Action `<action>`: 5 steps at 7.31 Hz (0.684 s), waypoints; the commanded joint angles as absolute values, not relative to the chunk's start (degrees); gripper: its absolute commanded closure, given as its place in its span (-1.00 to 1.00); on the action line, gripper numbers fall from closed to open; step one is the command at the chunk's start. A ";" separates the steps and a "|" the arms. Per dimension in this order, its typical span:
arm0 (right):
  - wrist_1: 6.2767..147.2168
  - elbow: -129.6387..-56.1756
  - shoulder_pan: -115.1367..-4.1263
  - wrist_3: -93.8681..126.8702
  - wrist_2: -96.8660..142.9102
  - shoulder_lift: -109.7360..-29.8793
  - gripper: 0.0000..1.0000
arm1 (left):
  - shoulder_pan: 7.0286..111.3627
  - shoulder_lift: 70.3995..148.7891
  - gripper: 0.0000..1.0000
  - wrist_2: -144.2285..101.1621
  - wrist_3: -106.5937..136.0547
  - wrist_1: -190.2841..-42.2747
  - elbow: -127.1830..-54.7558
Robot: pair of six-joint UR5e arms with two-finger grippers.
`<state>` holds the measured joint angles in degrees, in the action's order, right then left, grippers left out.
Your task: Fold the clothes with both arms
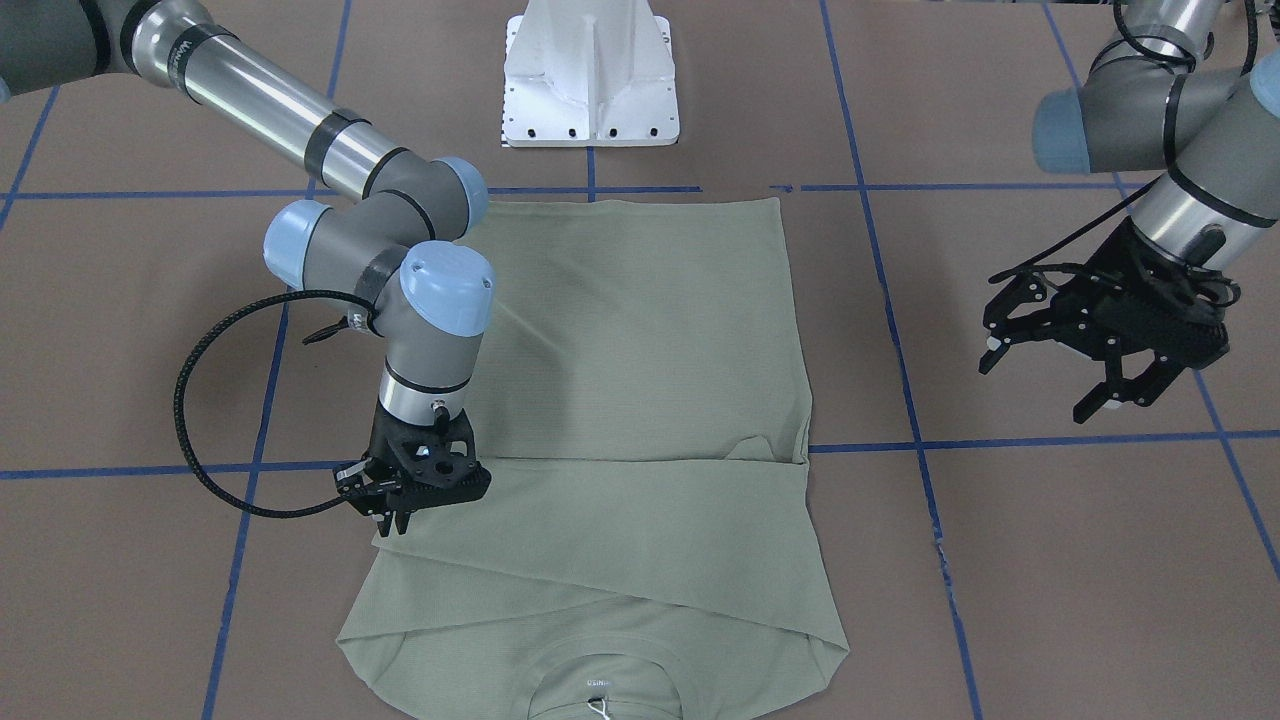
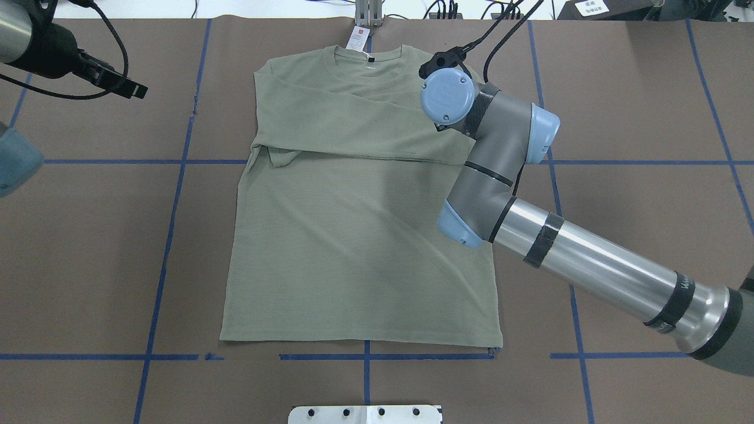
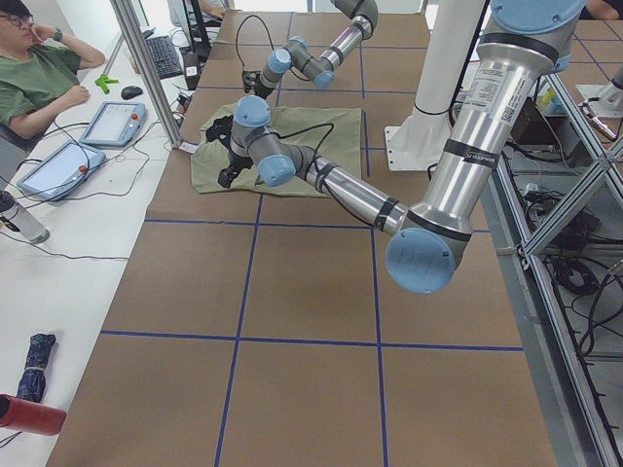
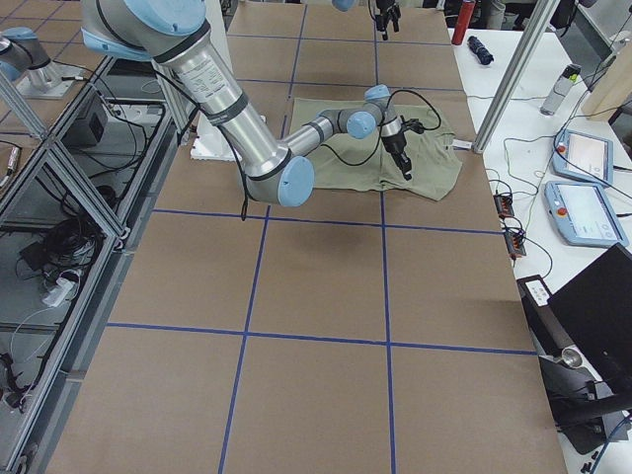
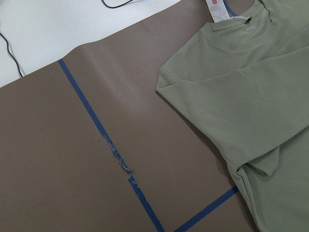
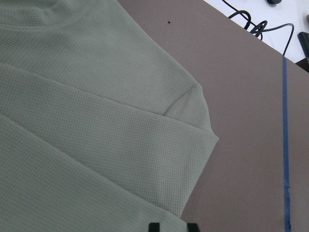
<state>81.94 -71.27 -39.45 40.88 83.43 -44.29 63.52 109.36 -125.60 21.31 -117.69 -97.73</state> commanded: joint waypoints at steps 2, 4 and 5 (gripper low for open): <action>73.51 -81.33 -42.71 57.41 100.15 -49.70 -1.00 | 62.67 109.43 -1.00 -125.59 31.15 -117.69 -100.88; 74.01 -98.09 -42.89 64.99 104.23 -61.28 -1.00 | 56.81 106.63 -1.00 -122.54 45.29 -117.95 -107.89; 73.74 -108.70 -41.50 72.17 104.24 -69.09 -1.00 | 51.82 103.31 -1.00 -117.39 53.01 -117.95 -113.41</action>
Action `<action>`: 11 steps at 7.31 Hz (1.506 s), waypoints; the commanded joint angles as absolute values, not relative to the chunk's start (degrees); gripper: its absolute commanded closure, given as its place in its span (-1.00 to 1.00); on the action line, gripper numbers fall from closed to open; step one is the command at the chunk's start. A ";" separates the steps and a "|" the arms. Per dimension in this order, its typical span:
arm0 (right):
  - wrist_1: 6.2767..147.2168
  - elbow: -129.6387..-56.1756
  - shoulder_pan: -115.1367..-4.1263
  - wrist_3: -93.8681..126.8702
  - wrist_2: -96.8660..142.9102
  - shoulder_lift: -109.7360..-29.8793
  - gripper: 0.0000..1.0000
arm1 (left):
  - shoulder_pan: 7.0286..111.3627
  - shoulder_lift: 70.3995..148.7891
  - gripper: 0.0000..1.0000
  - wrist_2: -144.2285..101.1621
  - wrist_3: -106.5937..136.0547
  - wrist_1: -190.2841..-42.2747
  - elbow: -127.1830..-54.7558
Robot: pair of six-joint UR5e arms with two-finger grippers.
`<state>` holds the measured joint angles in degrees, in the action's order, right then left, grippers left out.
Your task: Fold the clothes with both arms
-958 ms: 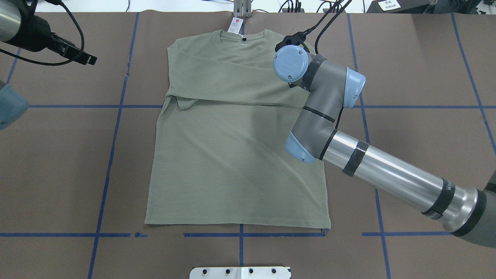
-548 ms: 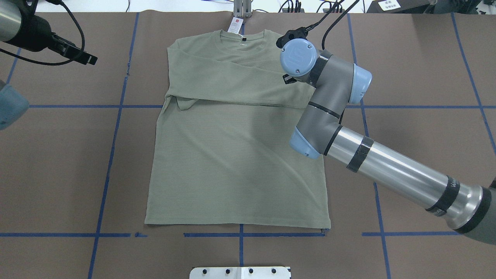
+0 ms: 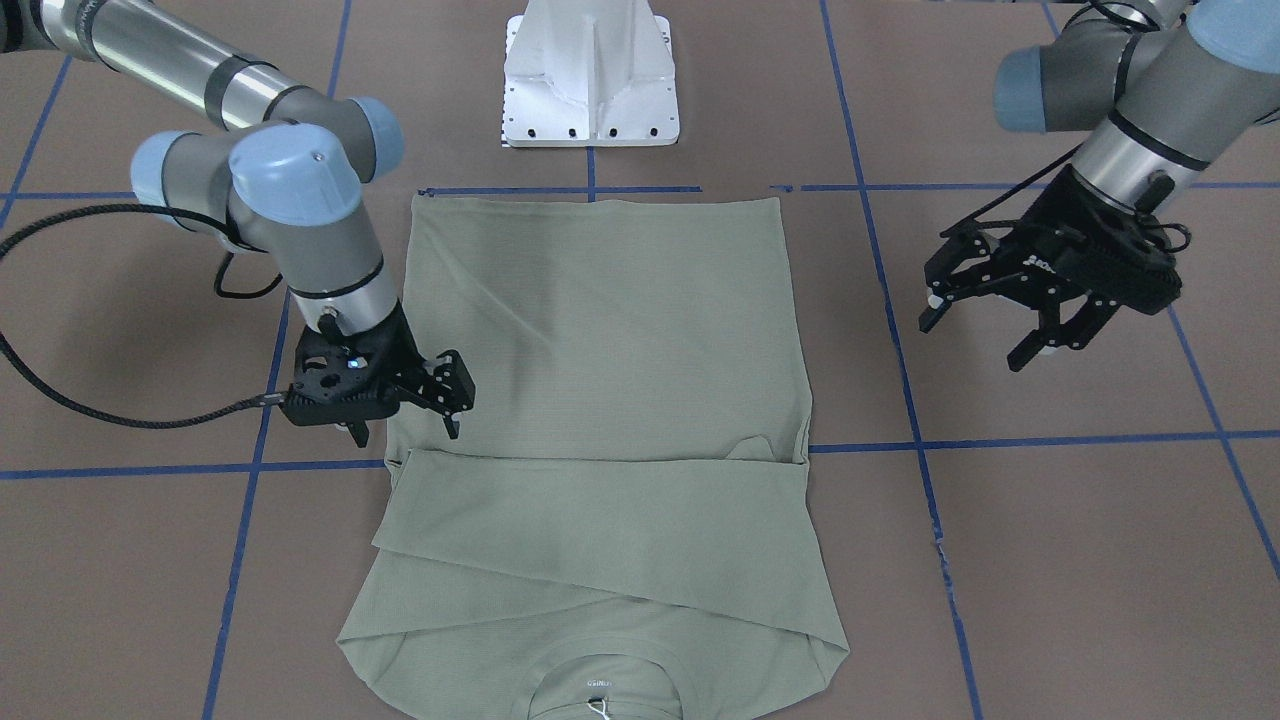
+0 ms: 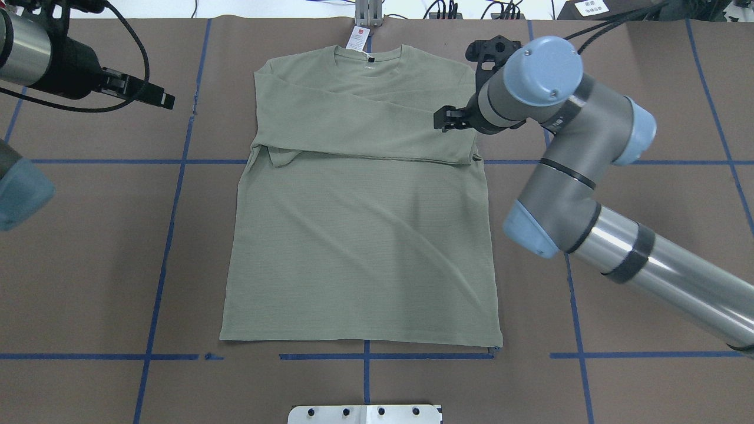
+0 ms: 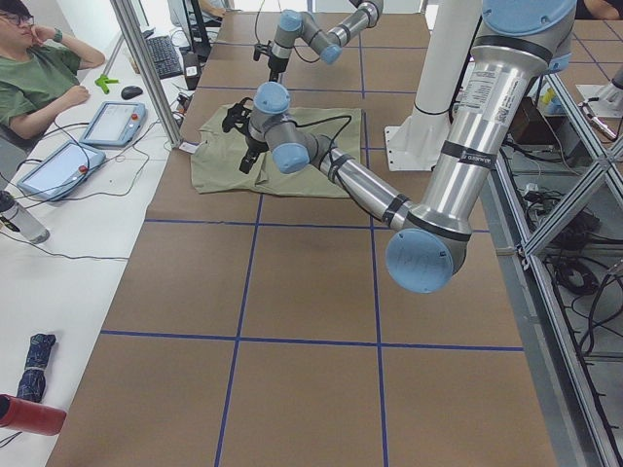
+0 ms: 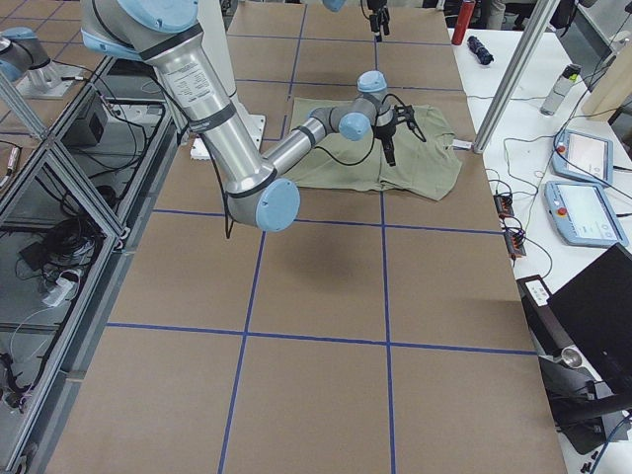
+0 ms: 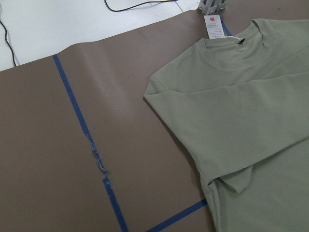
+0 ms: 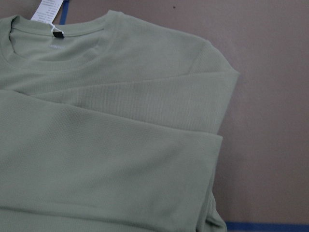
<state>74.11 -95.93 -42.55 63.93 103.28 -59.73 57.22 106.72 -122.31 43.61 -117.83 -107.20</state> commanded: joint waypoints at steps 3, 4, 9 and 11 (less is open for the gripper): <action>63.43 -124.96 -30.03 95.19 96.83 -87.75 -0.98 | 31.09 96.78 -1.00 -98.50 76.41 -119.87 -121.29; 57.80 -125.24 -21.36 101.28 85.11 -93.54 -0.95 | 25.81 94.16 -1.00 -94.87 83.51 -124.93 -121.20; 57.13 -127.88 -12.22 113.38 74.71 -97.12 -0.95 | 8.18 89.74 -0.53 -76.47 107.84 -129.80 -117.26; 57.04 -127.88 -12.22 113.20 74.53 -97.03 -0.96 | 8.09 89.56 -0.53 -76.55 106.79 -130.08 -115.32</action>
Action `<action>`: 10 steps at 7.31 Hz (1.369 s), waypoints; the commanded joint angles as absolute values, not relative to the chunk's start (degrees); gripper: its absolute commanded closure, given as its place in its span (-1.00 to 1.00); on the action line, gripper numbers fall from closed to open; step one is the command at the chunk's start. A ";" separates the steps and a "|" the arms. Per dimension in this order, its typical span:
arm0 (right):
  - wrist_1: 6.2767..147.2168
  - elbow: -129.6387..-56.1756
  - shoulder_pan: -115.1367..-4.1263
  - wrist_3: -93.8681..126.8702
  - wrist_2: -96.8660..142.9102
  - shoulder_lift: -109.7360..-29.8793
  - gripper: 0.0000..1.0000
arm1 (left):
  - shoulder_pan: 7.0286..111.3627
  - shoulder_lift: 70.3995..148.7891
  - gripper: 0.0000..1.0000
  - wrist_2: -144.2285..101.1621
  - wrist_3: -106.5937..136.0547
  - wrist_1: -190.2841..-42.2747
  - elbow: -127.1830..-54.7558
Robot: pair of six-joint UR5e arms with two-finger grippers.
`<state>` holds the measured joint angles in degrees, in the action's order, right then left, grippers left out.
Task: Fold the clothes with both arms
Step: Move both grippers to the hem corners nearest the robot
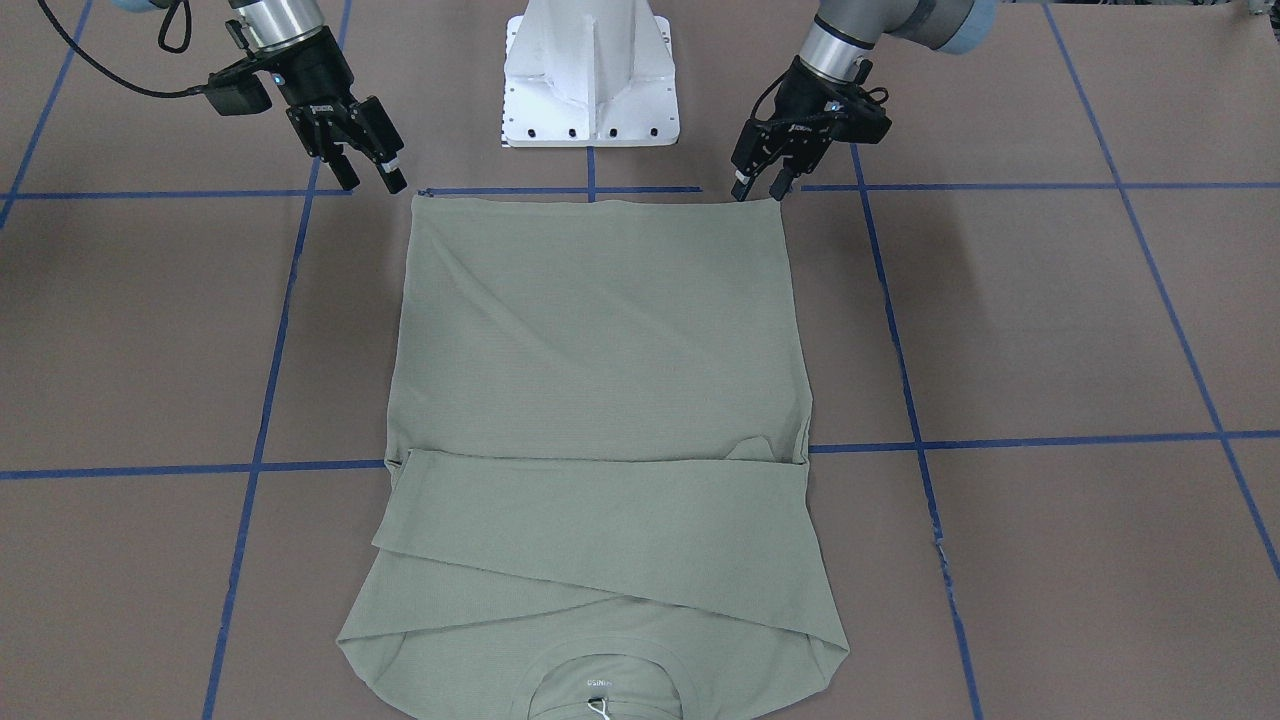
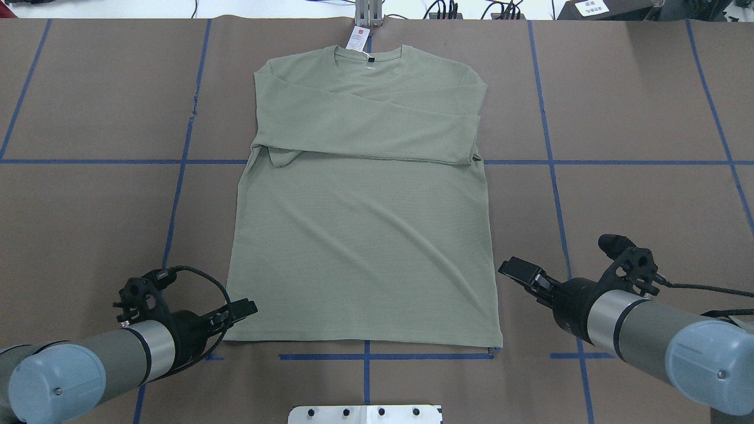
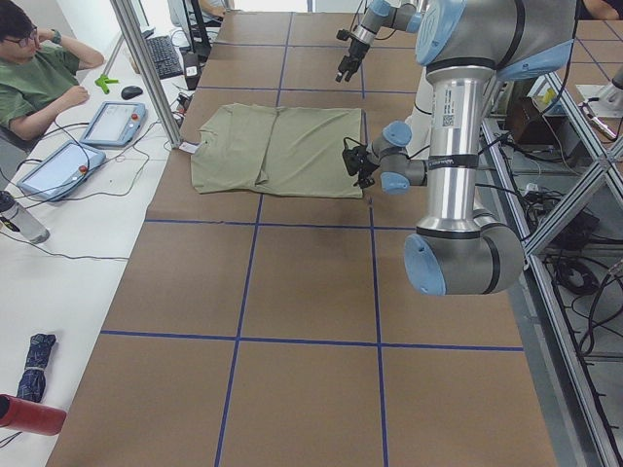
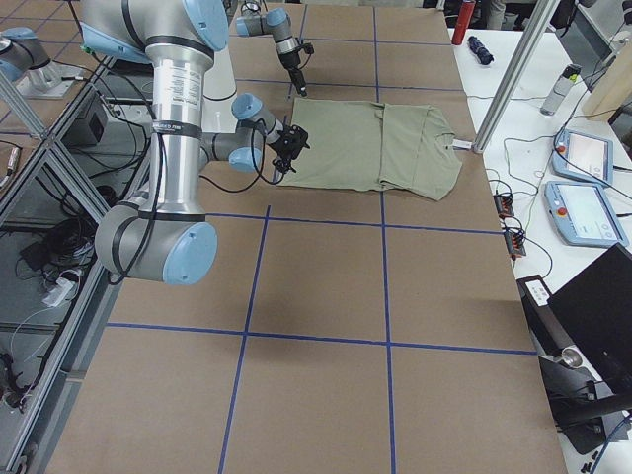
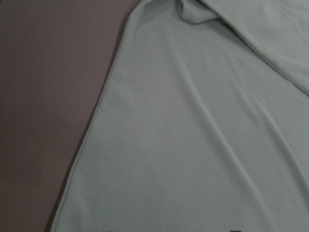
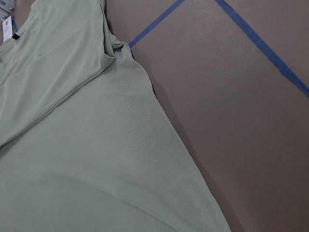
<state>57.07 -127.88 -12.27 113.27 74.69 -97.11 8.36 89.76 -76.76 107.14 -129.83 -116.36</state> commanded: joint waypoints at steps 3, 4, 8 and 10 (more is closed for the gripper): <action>57.04 -127.79 -12.13 113.20 74.53 -97.12 -0.96 | 8.09 87.37 -0.53 -76.64 105.03 -131.22 -115.23; 57.04 -127.79 -12.13 113.20 74.53 -97.12 -0.96 | 7.74 87.45 -0.53 -76.64 104.94 -131.22 -115.14; 57.04 -127.62 -12.04 113.20 74.18 -97.12 -0.96 | 7.03 88.68 -0.53 -76.55 105.12 -131.31 -112.85; 57.04 -127.62 -11.87 113.20 74.09 -97.12 -0.97 | 7.03 90.17 -0.46 -76.55 105.12 -131.31 -112.15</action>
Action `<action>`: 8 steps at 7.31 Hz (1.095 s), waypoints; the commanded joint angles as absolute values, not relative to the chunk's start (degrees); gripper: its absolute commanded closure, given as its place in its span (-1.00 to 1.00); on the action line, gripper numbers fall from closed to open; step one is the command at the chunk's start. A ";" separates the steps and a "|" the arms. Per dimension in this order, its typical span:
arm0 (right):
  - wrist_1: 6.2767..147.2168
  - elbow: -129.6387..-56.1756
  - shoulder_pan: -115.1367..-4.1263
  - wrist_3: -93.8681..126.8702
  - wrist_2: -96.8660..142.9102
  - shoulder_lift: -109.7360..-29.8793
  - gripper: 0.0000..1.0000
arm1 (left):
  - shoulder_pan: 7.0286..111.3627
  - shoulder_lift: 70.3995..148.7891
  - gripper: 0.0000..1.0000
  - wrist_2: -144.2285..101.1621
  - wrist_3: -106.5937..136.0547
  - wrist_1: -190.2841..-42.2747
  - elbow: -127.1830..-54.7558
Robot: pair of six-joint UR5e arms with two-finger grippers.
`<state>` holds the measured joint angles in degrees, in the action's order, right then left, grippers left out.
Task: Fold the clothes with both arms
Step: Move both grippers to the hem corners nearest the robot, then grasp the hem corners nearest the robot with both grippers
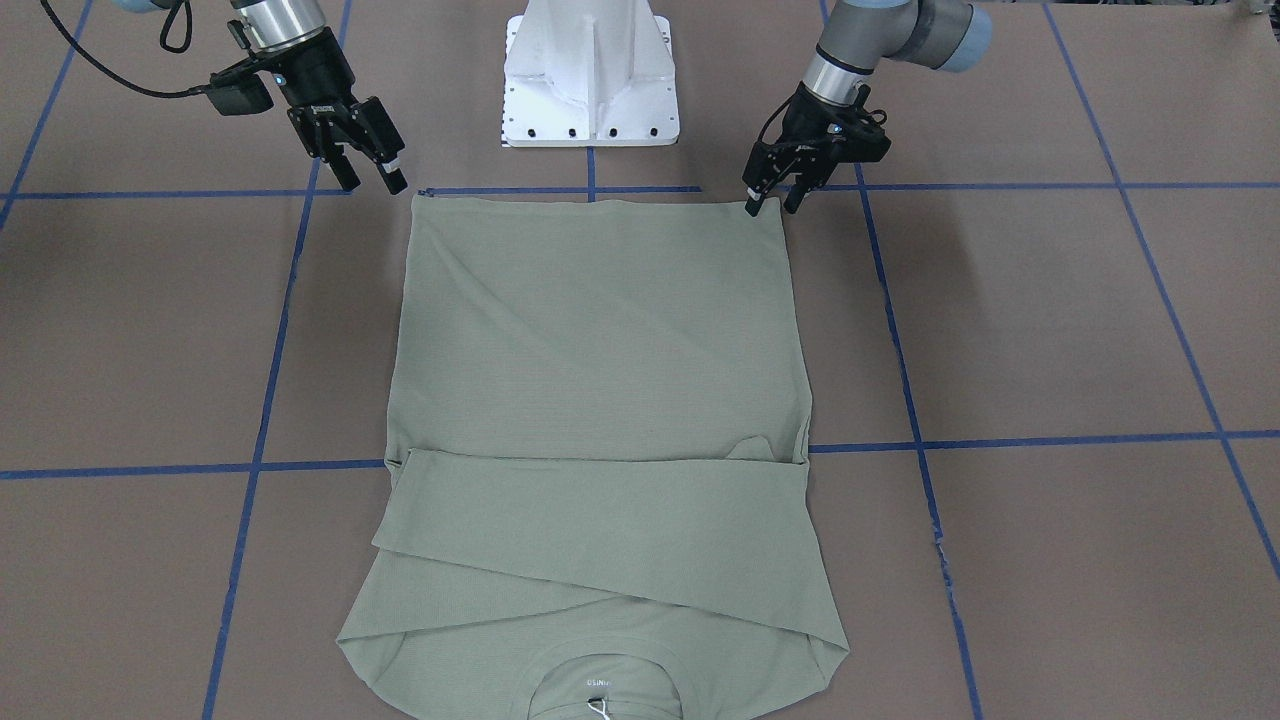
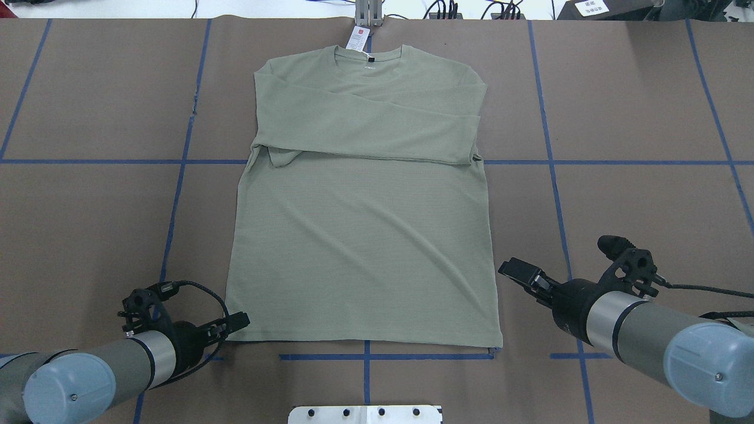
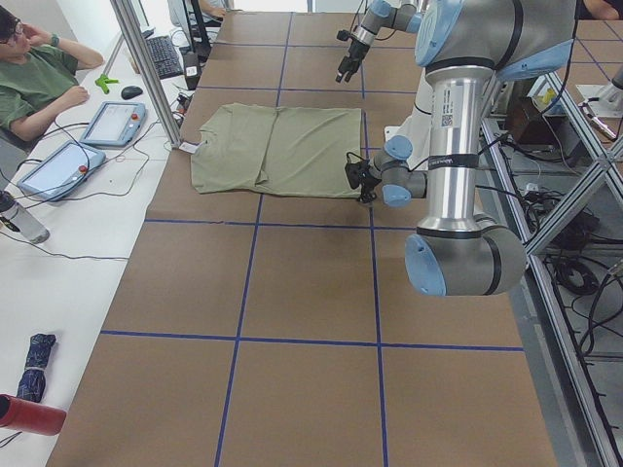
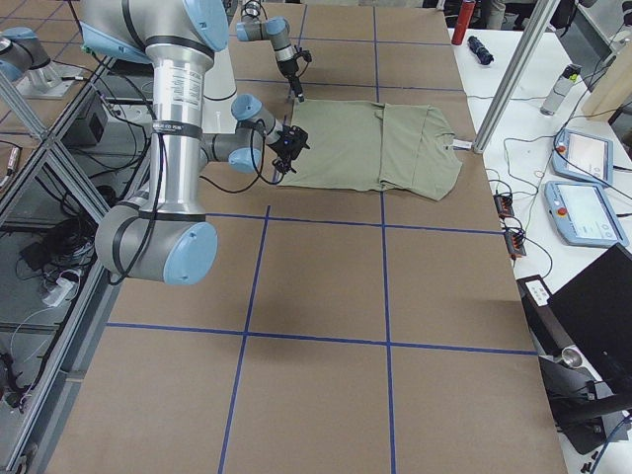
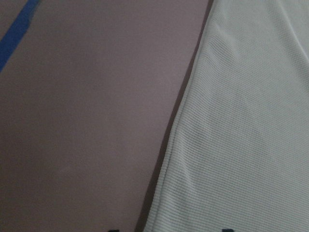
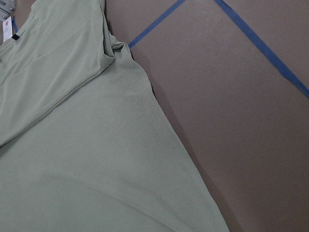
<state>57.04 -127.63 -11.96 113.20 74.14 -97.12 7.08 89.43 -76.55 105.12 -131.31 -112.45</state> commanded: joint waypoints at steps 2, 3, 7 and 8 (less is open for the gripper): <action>57.04 -127.62 -11.87 113.20 74.09 -97.12 -0.97 | 7.03 90.26 0.28 -76.64 105.20 -131.31 -112.24; 57.04 -127.53 -11.60 113.29 74.00 -97.12 -0.96 | 6.94 90.18 0.90 -76.64 105.03 -131.22 -112.32; 60.53 -125.86 -6.87 116.34 70.75 -96.77 -0.74 | 6.50 90.17 1.00 -76.46 105.12 -131.13 -115.73; 64.47 -126.21 -4.07 118.19 68.23 -96.59 -0.75 | 6.50 90.26 1.00 -76.81 105.12 -131.13 -117.58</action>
